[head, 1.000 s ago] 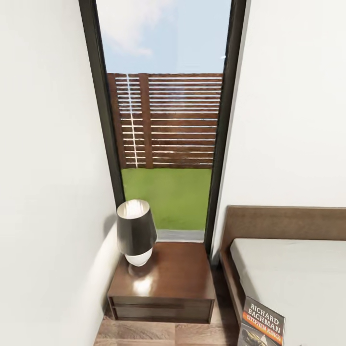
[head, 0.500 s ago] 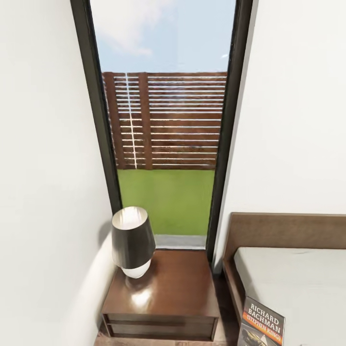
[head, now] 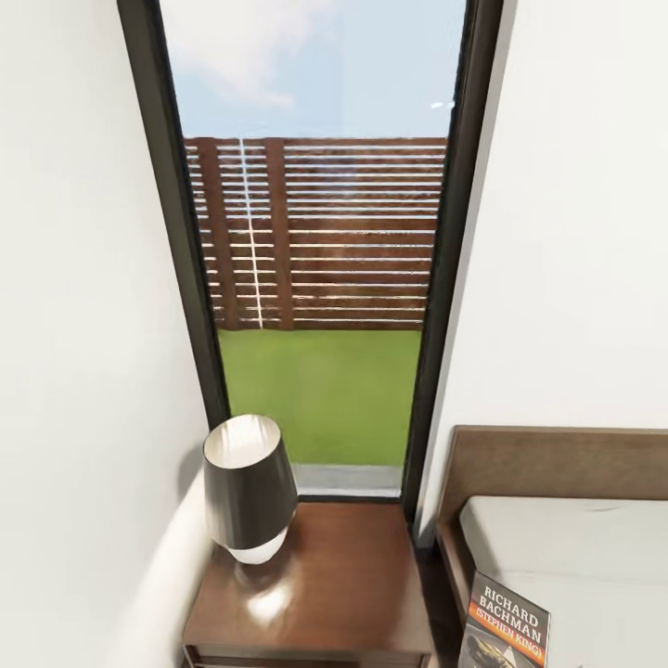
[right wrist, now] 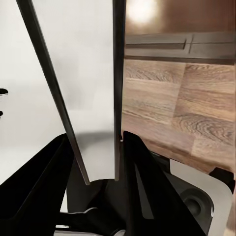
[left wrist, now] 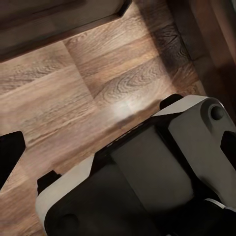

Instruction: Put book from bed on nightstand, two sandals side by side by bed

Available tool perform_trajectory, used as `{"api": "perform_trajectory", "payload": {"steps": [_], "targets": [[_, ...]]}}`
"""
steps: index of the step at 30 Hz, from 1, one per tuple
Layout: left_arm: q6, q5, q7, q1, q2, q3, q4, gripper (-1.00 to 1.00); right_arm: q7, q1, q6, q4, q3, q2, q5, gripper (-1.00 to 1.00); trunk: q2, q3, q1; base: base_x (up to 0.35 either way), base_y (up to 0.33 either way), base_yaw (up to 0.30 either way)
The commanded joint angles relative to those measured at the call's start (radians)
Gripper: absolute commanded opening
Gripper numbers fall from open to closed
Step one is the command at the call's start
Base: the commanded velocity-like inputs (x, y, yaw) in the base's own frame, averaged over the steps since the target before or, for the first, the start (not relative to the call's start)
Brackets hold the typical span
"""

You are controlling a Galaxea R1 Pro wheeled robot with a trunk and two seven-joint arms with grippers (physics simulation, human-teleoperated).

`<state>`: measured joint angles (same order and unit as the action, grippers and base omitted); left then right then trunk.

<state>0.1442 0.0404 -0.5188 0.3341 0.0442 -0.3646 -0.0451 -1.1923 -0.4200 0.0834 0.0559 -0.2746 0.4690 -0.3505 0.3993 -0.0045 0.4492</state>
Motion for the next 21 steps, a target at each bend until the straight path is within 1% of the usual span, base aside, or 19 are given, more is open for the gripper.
{"api": "perform_trajectory", "payload": {"steps": [1,5,13,15,17,21], "targets": [[0.006,0.004,-0.001,0.000,0.000,-0.008,0.001,1.00,-0.003,0.000,0.009,0.001,-0.003,0.000,-0.012,-1.00,0.001,0.000,0.001,0.261,0.000,0.000],[0.006,0.004,-0.001,0.000,0.000,-0.008,0.001,1.00,-0.003,0.000,0.009,0.001,-0.003,0.000,-0.012,-1.00,0.001,0.000,0.001,0.157,0.000,0.000],[0.006,0.004,-0.001,0.000,0.000,-0.008,0.001,1.00,-0.004,0.000,0.009,0.001,-0.004,0.000,-0.012,-1.00,0.001,0.000,0.001,0.018,0.000,0.000],[0.006,0.004,-0.001,0.000,0.000,-0.008,0.001,1.00,-0.005,0.000,0.009,0.001,-0.004,-0.003,-0.012,-1.00,0.001,0.000,0.001,0.001,0.000,0.000],[0.006,0.004,-0.001,0.000,0.000,-0.008,0.001,1.00,-0.004,0.000,0.009,-0.003,-0.003,-0.012,-0.012,-1.00,0.001,0.000,0.001,0.000,0.000,0.000],[0.006,0.004,-0.001,0.000,0.000,-0.008,0.001,1.00,-0.004,0.000,0.009,-0.026,-0.003,-0.017,-0.012,-1.00,0.001,0.000,0.001,0.000,0.000,0.000]]}}
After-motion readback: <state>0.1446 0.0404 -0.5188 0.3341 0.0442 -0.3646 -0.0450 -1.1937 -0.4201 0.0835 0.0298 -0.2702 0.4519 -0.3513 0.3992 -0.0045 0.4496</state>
